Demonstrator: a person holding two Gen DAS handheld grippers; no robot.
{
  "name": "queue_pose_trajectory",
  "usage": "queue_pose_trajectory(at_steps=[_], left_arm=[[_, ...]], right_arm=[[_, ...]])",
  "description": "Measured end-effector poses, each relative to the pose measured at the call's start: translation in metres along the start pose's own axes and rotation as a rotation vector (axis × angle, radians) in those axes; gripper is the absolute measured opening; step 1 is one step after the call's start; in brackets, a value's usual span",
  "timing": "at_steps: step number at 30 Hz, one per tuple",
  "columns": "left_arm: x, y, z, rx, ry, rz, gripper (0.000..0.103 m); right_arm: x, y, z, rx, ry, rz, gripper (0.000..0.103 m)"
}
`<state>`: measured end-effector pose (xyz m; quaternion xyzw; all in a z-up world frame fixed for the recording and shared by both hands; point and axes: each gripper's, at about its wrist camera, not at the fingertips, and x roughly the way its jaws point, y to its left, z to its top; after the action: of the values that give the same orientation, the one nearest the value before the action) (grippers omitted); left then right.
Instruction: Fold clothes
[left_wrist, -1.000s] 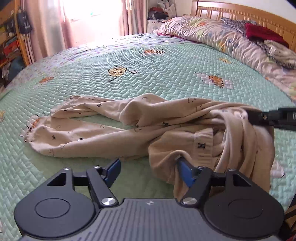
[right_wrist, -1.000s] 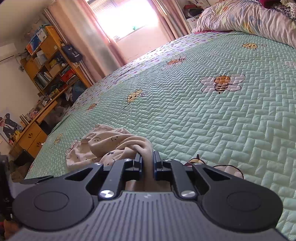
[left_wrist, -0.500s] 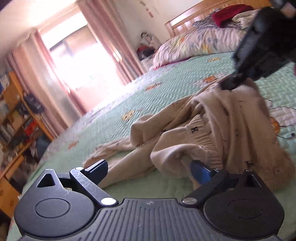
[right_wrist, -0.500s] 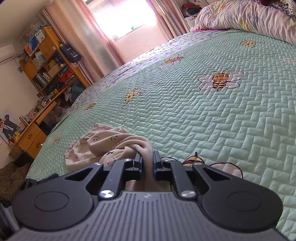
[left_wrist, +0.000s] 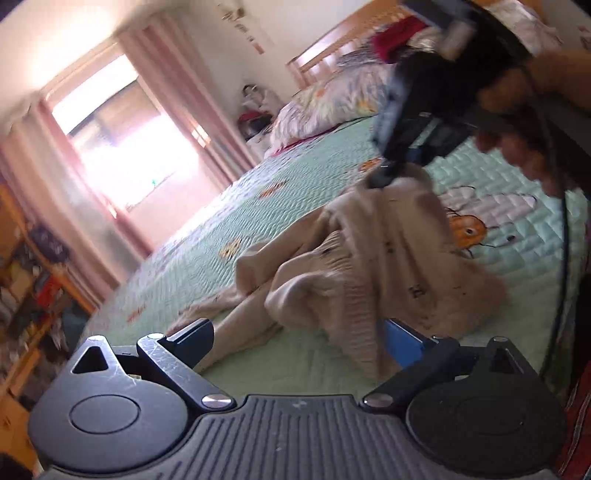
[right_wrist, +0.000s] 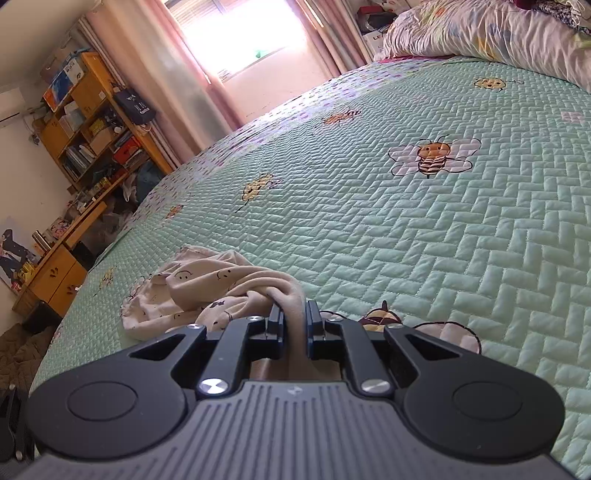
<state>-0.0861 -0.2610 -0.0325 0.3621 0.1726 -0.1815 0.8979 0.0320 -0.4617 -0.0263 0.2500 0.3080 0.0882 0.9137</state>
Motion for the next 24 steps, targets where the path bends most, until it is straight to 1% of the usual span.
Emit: queue_pose_trajectory(at_steps=[1,3,5,7,9,10,12,13,15,16,17,20,21,24], left_arm=[[0.004,-0.006,0.002,0.026,0.001,-0.001,0.097],[0.017,-0.013,0.004,0.052,0.028,-0.014,0.09],[0.028,-0.017,0.004,0.066,0.062,-0.021,0.072],[0.037,-0.014,0.004,0.058,0.091,-0.018,0.067],[0.039,-0.009,0.003,0.052,0.093,0.003,0.064],[0.04,-0.006,0.003,0.048,0.089,0.011,0.061],[0.038,0.0,0.004,0.033,0.082,0.016,0.048],[0.038,0.004,0.004,0.021,0.078,0.011,0.036],[0.04,0.012,0.006,-0.014,0.082,-0.028,0.027],[0.042,0.016,0.007,-0.033,0.091,-0.049,0.012],[0.047,0.02,0.007,-0.061,0.103,-0.077,0.007],[0.055,0.046,0.009,-0.214,0.122,-0.16,0.005],[0.054,0.061,0.009,-0.286,0.119,-0.176,0.005],[0.035,0.132,0.007,-0.579,0.061,-0.186,0.004]], right_arm=[[0.0,0.001,0.0,0.0,-0.001,0.0,0.012],[-0.001,0.002,0.0,-0.002,-0.003,-0.001,0.012],[-0.001,0.003,0.001,-0.007,-0.001,-0.003,0.012],[-0.001,0.003,0.002,-0.011,0.0,-0.004,0.012],[-0.001,0.003,0.002,-0.012,0.002,-0.005,0.013],[0.0,0.003,0.002,-0.012,0.002,-0.005,0.013],[0.0,0.003,0.002,-0.009,0.0,-0.005,0.013],[0.001,0.003,0.002,-0.01,0.0,-0.005,0.013],[0.002,0.004,0.001,-0.013,-0.001,-0.007,0.013],[0.002,0.004,0.001,-0.016,-0.002,-0.008,0.013],[0.002,0.005,0.001,-0.019,-0.003,-0.009,0.013],[0.001,0.009,0.002,-0.052,-0.014,-0.022,0.012],[0.0,0.011,0.003,-0.067,-0.022,-0.03,0.012],[-0.009,0.018,0.008,-0.09,-0.08,-0.047,0.012]])
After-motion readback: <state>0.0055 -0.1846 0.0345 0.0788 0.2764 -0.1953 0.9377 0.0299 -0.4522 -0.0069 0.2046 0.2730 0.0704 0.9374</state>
